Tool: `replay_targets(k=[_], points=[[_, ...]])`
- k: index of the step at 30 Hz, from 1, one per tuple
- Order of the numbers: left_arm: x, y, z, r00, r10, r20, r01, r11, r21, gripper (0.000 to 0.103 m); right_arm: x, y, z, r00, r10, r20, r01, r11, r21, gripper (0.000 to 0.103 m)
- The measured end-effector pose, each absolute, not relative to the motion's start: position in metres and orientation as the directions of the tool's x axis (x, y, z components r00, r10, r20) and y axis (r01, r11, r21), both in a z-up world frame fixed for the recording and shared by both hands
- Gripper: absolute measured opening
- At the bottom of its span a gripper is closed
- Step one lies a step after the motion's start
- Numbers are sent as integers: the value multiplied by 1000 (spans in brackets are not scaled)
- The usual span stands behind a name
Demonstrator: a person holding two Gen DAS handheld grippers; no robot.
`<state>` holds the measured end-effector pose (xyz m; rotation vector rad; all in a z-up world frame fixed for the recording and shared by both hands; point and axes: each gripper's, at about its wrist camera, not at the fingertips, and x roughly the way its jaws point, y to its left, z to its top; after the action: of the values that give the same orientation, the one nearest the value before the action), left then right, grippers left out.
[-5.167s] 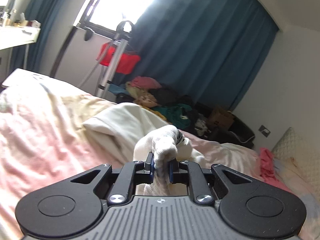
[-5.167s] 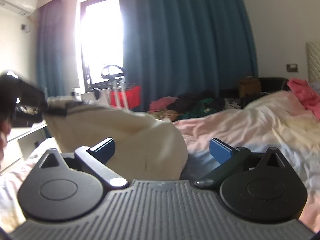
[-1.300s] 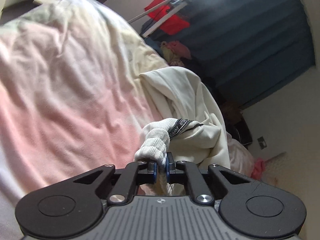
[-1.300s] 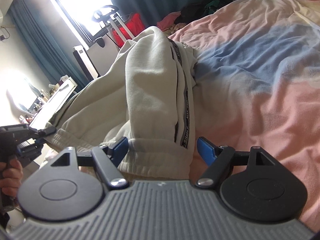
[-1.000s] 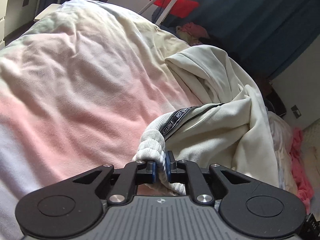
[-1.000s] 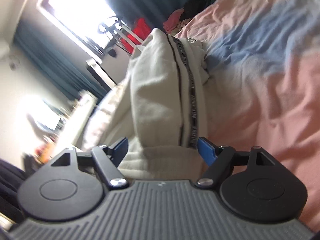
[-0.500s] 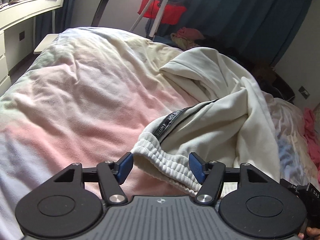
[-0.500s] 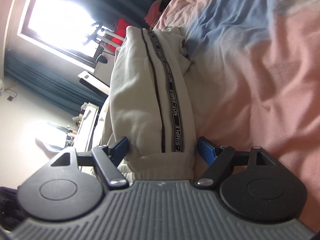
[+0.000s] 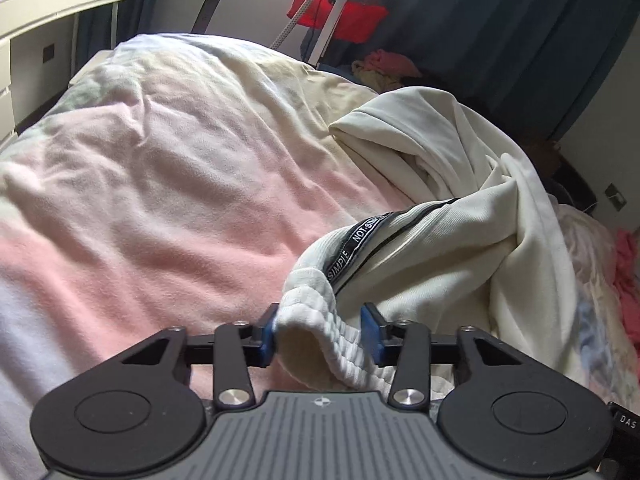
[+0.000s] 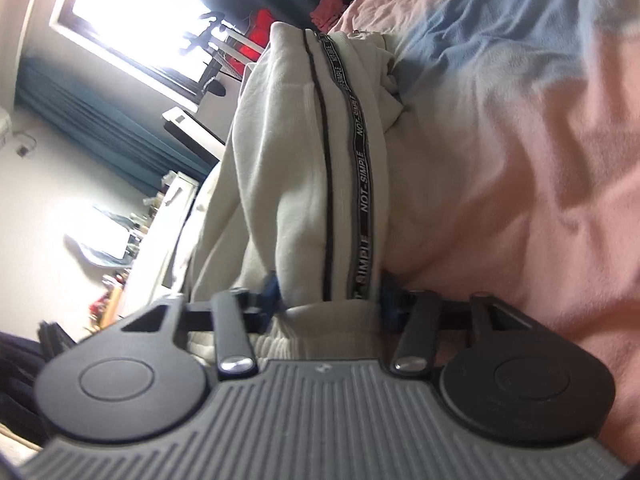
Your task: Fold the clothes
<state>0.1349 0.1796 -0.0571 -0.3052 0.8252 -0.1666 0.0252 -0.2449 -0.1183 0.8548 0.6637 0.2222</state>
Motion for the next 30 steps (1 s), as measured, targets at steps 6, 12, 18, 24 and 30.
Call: replay_targets(k=[6, 12, 18, 24, 30], points=[[143, 185, -42, 742, -251, -622, -85, 885, -458, 18, 4, -232, -109, 821, 411, -396, 70, 615, 785, 31], [163, 218, 12, 802, -170, -573, -90, 913, -398, 17, -3, -156, -85, 824, 460, -330, 6, 576, 818, 30], [200, 314, 66, 818, 6, -576, -204, 938, -280, 17, 27, -33, -80, 744, 625, -236, -99, 453, 886, 30], [256, 403, 68, 755, 259, -602, -348, 937, -34, 17, 78, 105, -94, 597, 779, -191, -168, 354, 920, 30], [316, 444, 2, 675, 254, -692, -356, 935, -4, 19, 116, 165, -121, 550, 806, -218, -158, 356, 921, 32]])
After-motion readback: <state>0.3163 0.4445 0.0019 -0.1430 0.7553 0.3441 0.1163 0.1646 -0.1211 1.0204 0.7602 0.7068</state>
